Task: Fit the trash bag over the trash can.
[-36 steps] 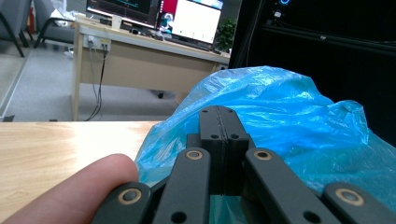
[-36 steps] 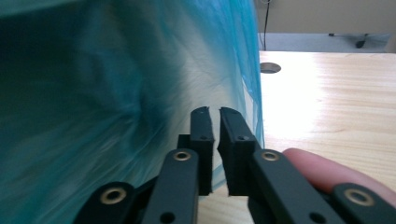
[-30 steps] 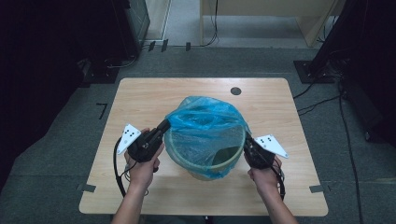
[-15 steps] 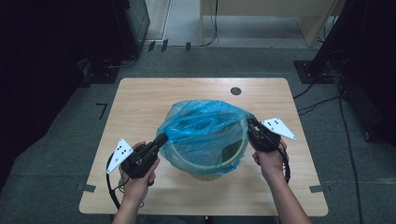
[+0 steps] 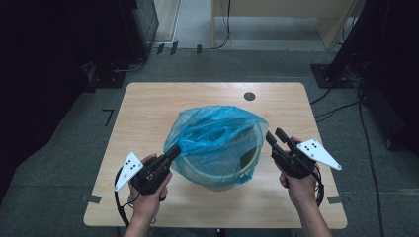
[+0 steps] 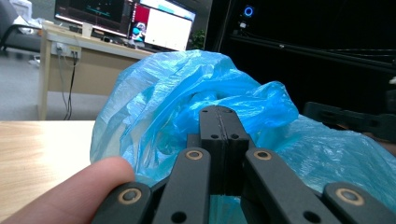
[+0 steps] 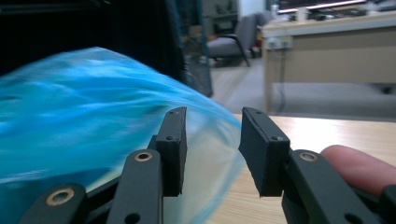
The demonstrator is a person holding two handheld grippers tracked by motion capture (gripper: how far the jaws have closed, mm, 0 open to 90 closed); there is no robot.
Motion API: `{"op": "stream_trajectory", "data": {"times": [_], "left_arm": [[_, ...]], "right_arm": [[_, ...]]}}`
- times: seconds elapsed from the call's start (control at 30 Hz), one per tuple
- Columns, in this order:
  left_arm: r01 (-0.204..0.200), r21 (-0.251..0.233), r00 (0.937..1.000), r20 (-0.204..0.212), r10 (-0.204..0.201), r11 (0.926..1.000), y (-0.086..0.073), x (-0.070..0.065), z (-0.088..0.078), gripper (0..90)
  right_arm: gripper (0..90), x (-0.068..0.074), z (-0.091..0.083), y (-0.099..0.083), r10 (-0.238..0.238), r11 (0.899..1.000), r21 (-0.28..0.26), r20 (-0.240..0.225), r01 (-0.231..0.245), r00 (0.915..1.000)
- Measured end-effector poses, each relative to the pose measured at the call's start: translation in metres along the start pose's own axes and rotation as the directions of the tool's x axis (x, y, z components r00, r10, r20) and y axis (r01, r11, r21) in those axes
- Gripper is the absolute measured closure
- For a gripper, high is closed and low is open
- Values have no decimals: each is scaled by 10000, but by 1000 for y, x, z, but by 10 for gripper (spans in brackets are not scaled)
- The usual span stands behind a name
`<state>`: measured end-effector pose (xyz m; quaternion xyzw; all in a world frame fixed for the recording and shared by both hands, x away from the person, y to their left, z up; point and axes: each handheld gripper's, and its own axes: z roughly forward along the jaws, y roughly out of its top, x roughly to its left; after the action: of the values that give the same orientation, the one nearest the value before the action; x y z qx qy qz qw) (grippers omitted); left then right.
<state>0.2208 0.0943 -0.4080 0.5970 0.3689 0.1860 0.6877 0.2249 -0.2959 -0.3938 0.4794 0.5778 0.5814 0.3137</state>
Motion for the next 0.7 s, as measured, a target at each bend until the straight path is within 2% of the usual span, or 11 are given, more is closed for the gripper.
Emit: {"op": "stream_trajectory", "data": {"times": [0.1,0.23,0.33,0.37,0.43,0.47,0.7], "left_arm": [[-35,-60,10000,-51,34,10000,-1,-2,0,900],[-187,-183,9998,-111,185,9997,-2,-7,0,900],[-243,-198,9997,-13,243,9995,-3,-10,0,899],[-323,-185,9995,44,323,9993,-3,-10,0,899],[-339,-205,9994,96,341,9992,-4,-12,0,898],[-318,-220,9994,135,321,9993,-3,-13,-1,898],[-362,-224,9989,284,368,9991,-4,-17,0,894]], "right_arm": [[597,13,-4,-1,-34,10000,29,-399,36,9992],[541,28,-4,-1,49,9999,95,-362,-45,9993],[503,36,-1,-1,109,9997,197,-112,-107,9999],[516,37,1,-2,168,9996,239,-20,-168,9999],[649,38,3,-3,427,9984,357,86,-430,9990],[687,38,3,-3,537,9979,364,114,-541,9985],[853,38,1,-2,479,9986,223,261,-485,9985]]}}
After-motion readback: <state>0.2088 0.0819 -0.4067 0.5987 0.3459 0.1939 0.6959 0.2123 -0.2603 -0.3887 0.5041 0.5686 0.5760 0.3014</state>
